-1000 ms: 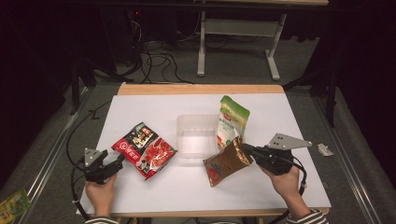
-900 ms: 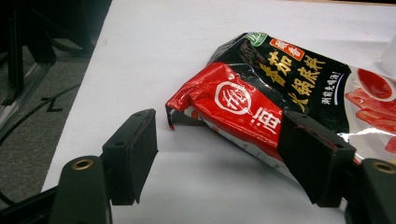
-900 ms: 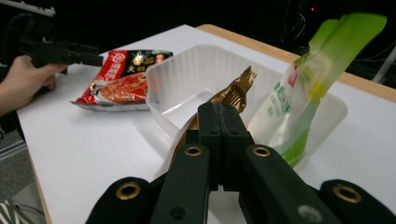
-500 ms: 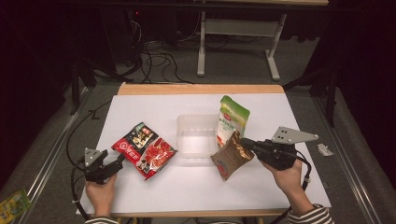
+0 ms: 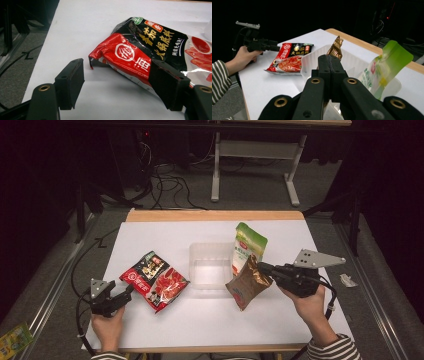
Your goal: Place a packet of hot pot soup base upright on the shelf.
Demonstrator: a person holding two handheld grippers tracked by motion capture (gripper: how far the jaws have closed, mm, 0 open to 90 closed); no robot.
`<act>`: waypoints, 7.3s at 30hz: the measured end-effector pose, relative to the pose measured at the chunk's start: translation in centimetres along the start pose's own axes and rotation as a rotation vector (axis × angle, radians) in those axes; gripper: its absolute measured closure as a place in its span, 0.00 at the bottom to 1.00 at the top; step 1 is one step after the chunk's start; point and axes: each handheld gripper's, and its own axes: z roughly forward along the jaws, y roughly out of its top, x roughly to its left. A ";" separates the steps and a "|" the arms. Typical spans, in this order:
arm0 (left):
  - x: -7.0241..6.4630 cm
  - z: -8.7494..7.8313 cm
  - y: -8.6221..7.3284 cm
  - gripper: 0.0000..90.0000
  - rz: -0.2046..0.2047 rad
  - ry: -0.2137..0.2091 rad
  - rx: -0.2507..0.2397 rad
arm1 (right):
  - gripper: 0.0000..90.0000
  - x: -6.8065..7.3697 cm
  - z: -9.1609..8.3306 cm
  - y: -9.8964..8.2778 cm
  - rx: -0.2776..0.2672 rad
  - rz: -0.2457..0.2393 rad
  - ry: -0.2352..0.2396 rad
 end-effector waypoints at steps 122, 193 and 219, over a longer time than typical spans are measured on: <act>0.0 0.0 0.0 0.33 0.000 -0.004 0.002 | 0.93 -4.0 10.6 1.3 0.099 0.043 -0.273; 0.2 -0.5 2.3 0.34 0.031 -0.066 0.021 | 0.56 -8.7 0.5 -14.4 0.054 0.255 -0.520; 1.2 6.4 5.7 0.39 0.092 -0.010 0.233 | 0.54 -8.4 0.9 -15.9 0.042 0.234 -0.541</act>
